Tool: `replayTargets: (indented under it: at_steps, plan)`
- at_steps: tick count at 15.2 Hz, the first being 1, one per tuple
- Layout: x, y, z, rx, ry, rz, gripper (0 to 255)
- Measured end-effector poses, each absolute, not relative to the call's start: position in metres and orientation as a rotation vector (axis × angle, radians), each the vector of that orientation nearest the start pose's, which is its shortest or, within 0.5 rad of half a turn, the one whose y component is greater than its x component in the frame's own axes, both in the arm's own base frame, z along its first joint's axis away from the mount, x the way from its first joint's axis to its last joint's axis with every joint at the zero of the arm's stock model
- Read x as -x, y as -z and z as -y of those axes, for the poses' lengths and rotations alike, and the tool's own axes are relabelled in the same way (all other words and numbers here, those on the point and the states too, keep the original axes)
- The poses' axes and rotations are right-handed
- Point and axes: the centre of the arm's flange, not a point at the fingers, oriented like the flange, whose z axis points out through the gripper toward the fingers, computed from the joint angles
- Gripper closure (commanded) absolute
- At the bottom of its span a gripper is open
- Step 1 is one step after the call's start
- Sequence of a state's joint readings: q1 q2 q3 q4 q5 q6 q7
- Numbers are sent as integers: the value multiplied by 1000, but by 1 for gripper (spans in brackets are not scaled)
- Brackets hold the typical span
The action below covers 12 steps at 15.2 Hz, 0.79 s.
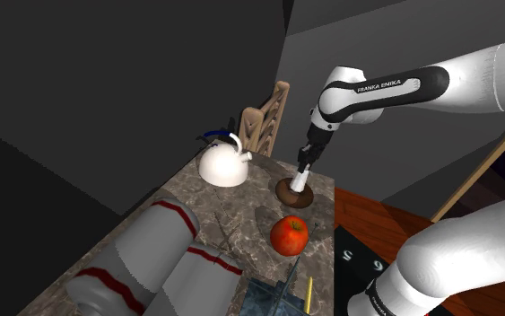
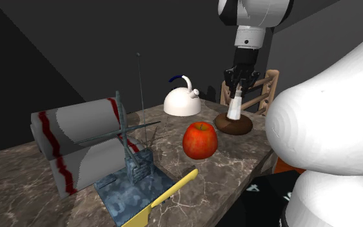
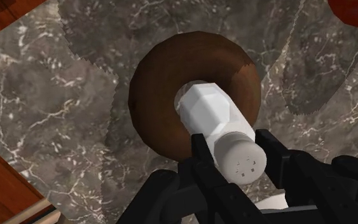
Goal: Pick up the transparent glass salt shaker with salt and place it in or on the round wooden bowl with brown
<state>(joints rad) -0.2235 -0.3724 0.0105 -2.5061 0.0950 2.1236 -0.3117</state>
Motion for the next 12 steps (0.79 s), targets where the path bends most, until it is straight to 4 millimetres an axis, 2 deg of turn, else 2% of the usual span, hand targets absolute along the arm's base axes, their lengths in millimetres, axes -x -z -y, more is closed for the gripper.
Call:
replayTargets:
  at_steps: [1, 2, 8, 10, 12]
  plan:
    - [-409, -414, 84, 3064, 16, 73, 255]
    - [-409, -414, 84, 3064, 16, 73, 0]
    - [-409, -414, 84, 3064, 16, 73, 0]
    - [-409, -429, 86, 3064, 17, 73, 0]
    - [-407, -452, 90, 3065, 19, 72, 0]
